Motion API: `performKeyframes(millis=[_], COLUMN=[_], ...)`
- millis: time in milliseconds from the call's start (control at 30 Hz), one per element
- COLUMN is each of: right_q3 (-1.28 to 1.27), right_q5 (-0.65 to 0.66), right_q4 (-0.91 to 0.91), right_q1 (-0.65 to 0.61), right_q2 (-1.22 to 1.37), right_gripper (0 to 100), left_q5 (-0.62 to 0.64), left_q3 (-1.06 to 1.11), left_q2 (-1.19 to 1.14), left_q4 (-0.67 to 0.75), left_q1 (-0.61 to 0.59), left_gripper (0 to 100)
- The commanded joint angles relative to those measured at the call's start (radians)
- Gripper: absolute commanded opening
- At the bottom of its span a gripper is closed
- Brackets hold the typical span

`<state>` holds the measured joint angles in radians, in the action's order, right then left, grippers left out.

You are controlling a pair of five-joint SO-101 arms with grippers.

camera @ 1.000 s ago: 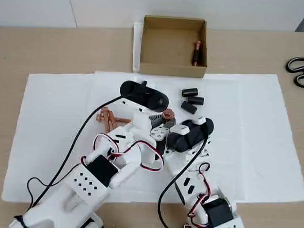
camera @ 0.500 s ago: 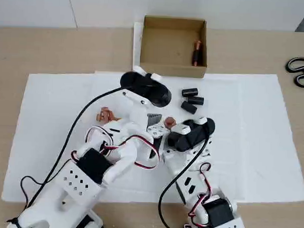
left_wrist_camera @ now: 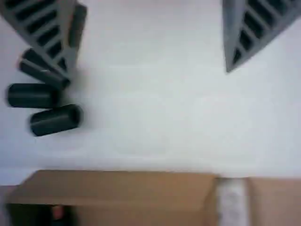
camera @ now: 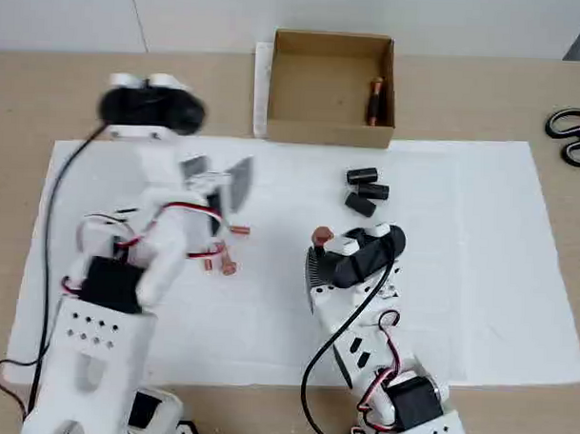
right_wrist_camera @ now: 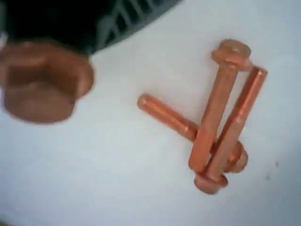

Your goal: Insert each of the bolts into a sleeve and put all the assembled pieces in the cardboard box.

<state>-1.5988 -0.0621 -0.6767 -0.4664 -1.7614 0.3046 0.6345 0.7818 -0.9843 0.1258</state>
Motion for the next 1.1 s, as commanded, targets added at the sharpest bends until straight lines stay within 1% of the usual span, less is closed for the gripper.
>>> performKeyframes(millis=[0, 67, 133, 200, 267, 367, 467, 600, 867, 1067], right_q3=[0.015, 0.015, 0.026, 0.071, 0.146, 0.299, 0.482, 0.761, 1.349, 1.76], right_q5=[-0.006, -0.005, -0.003, 0.002, 0.041, 0.081, 0.109, 0.112, 0.106, 0.106], right_q4=[-0.002, -0.004, -0.022, -0.081, -0.15, -0.193, -0.188, -0.13, 0.168, 0.277], right_q1=[0.01, 0.059, 0.145, 0.225, 0.283, 0.317, 0.321, 0.321, 0.317, 0.314], right_q2=[-0.001, 0.001, 0.001, 0.001, 0.001, 0.015, 0.133, 0.484, 1.32, 1.847], right_gripper=[0.4, 0.4, 0.4, 0.4, 0.4, 0.4, 0.4, 0.4, 0.4, 0.4], left_q5=[-0.1, -0.164, -0.227, -0.29, -0.347, -0.394, -0.393, -0.393, -0.393, -0.393], left_q3=[-0.058, -0.058, -0.071, -0.094, -0.101, -0.104, -0.104, -0.101, -0.099, -0.097], left_q2=[0.023, 0.023, 0.023, 0.021, 0.021, 0.021, 0.021, 0.021, 0.021, 0.021], left_q4=[-0.083, -0.13, -0.186, -0.259, -0.305, -0.333, -0.334, -0.331, -0.33, -0.331], left_q1=[-0.1, -0.133, -0.163, -0.187, -0.204, -0.233, -0.253, -0.253, -0.252, -0.25], left_gripper=[21, 21, 21, 21, 21, 21, 21, 21, 21, 21])
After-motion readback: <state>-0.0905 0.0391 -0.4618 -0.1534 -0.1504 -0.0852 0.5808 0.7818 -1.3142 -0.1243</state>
